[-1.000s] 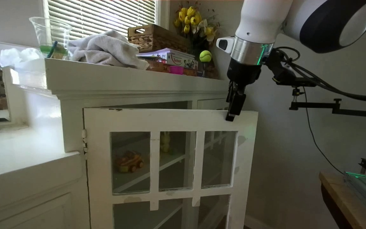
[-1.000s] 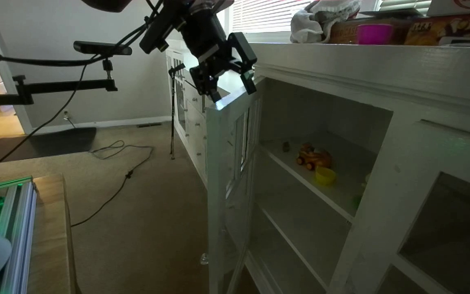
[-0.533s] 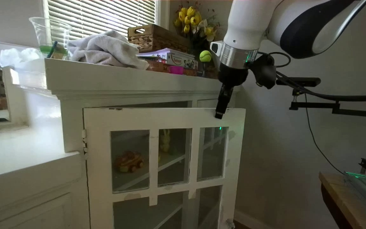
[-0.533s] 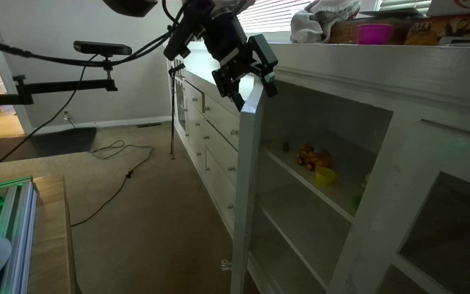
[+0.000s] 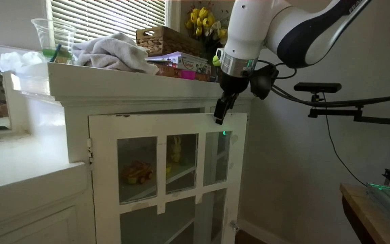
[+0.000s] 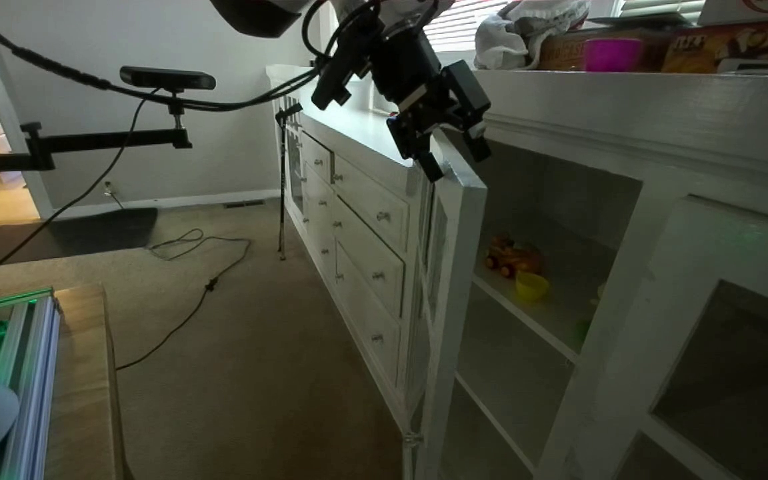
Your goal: Close the left cabinet door
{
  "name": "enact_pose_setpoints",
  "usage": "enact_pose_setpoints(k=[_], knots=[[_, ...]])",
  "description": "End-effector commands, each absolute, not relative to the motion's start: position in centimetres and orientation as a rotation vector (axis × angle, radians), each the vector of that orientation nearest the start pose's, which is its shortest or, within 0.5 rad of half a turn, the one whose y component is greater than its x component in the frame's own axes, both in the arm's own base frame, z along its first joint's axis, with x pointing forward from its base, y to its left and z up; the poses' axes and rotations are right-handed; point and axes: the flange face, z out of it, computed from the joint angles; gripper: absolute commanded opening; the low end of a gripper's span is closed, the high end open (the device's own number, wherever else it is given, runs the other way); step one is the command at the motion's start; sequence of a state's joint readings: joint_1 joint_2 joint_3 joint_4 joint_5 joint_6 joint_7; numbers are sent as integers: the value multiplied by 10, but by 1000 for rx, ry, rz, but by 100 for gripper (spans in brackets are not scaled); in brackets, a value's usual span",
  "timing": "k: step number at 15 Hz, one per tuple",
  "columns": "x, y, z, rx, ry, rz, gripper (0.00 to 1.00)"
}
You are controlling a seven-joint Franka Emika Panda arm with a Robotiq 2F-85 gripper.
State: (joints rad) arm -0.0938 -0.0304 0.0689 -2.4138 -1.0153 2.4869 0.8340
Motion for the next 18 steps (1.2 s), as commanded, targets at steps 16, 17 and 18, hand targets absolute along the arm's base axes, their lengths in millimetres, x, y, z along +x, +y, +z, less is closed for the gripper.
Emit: enact_pose_setpoints(k=[16, 17, 18], knots=[[530, -51, 300, 2627, -507, 521, 100], [530, -53, 295, 2641, -547, 496, 100], [531, -54, 293, 2650, -566, 496, 100]])
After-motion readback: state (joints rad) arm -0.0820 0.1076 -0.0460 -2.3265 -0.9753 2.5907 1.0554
